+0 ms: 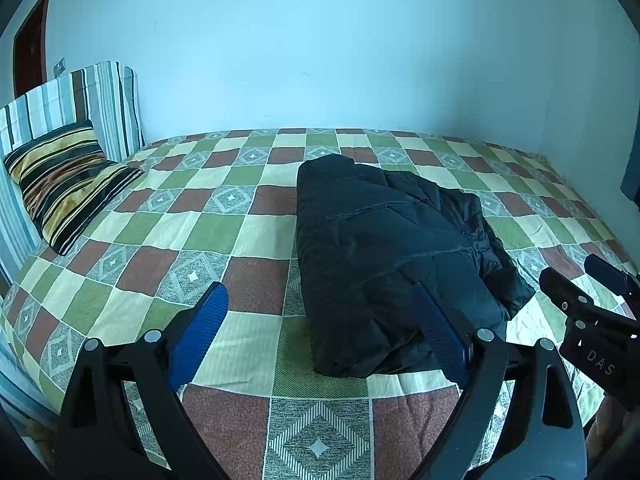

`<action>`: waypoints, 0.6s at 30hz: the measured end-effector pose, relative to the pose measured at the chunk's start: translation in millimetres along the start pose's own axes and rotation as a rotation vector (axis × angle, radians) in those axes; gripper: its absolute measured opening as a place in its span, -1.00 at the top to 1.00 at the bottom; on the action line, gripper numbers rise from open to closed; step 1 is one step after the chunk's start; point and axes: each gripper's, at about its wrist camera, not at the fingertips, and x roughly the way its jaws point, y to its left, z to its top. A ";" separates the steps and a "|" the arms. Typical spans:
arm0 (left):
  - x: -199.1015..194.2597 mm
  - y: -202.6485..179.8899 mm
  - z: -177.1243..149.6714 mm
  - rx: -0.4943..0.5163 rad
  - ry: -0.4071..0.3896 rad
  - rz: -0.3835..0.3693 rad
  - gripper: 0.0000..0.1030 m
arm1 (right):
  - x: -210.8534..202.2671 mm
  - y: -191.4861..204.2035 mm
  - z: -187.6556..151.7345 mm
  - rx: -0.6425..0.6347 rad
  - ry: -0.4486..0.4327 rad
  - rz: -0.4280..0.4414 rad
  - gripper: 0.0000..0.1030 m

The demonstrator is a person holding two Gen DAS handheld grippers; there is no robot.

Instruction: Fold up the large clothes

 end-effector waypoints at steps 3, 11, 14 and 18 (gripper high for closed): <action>-1.6 -1.1 0.7 -0.006 -0.004 0.002 -0.80 | 0.1 -0.3 0.0 -0.003 -0.001 0.000 -0.43; -4.6 0.3 1.5 -0.002 -0.020 0.009 -0.80 | -0.4 0.9 1.1 -0.004 0.001 0.001 -0.43; -6.3 1.1 1.8 -0.004 -0.029 0.008 -0.80 | -0.7 1.6 1.0 -0.004 -0.002 -0.001 -0.43; -8.3 2.3 2.8 -0.008 -0.035 0.011 -0.81 | -1.8 2.8 1.2 -0.006 -0.007 0.001 -0.43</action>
